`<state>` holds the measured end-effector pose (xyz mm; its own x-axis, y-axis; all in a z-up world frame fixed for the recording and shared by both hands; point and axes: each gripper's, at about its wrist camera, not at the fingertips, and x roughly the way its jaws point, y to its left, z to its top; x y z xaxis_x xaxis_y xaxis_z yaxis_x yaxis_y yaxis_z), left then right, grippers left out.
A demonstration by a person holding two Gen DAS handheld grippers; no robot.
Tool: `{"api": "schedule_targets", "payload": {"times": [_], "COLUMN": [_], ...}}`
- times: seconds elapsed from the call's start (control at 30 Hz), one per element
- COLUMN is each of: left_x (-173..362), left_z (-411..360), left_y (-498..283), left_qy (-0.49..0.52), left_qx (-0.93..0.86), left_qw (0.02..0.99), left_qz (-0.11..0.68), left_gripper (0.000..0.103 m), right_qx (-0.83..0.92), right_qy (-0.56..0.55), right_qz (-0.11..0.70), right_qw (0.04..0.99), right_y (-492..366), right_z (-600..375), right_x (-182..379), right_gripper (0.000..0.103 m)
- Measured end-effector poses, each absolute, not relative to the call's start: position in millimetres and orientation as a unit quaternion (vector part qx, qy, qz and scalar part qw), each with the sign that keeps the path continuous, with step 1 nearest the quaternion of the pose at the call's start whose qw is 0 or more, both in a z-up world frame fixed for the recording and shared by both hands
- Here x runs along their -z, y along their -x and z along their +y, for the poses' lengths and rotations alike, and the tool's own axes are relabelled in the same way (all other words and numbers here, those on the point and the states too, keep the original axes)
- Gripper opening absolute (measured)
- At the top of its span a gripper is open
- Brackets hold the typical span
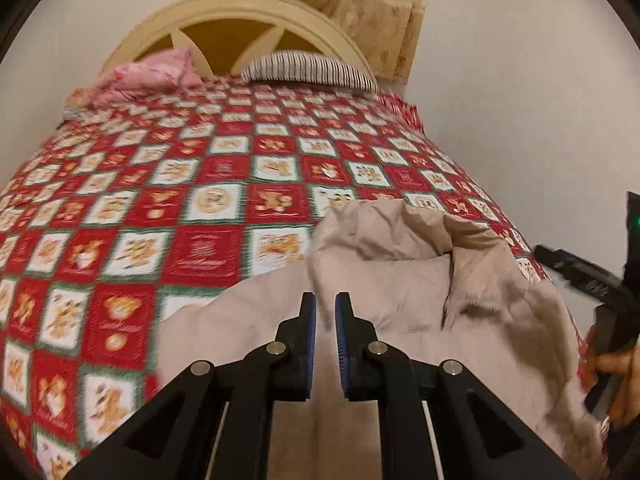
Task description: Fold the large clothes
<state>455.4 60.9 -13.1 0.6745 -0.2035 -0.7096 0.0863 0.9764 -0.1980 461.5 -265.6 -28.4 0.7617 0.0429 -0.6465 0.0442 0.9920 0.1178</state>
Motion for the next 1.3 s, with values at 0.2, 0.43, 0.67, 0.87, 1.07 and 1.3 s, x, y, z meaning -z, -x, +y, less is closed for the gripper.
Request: {"api": "schedule_targets", "payload": {"times": [0.2,0.43,0.67,0.87,1.07,1.3], "left_x": [39.4,101.2,131.1,125.1,124.0,123.4], "left_z": [8.9,39.0,88.9,79.5,83.2,81.3], "left_y": [-505.9,-521.4,-488.6,-485.8,-483.9,-485.6], "left_qy": [0.106,0.190,0.340,0.312,0.307,0.297], "left_qx": [0.090,0.029,0.032,0.029,0.026,0.023], "left_qw": [0.878,0.842,0.842,0.860,0.863,0.866], "left_qz": [0.458,0.504,0.418,0.402,0.401,0.402], "left_gripper": [0.010,0.010,0.003,0.003,0.003,0.003], "right_qx": [0.057,0.061,0.056,0.002,0.109,0.017], "right_qy": [0.010,-0.006,-0.052,-0.089,-0.122,-0.101], "right_qz": [0.424,0.445,0.413,0.425,0.309,0.353], "right_qw": [0.904,0.893,0.908,0.901,0.937,0.930], "right_y": [-527.2,-499.7,-481.9,-478.4,-432.0,-527.3], "right_z": [-248.5,-291.0,-310.2,-321.9,-335.0,-251.1], "right_x": [69.8,111.1,137.0,123.9,46.2,27.6], "right_gripper": [0.017,0.009,0.010,0.024,0.066,0.035]}}
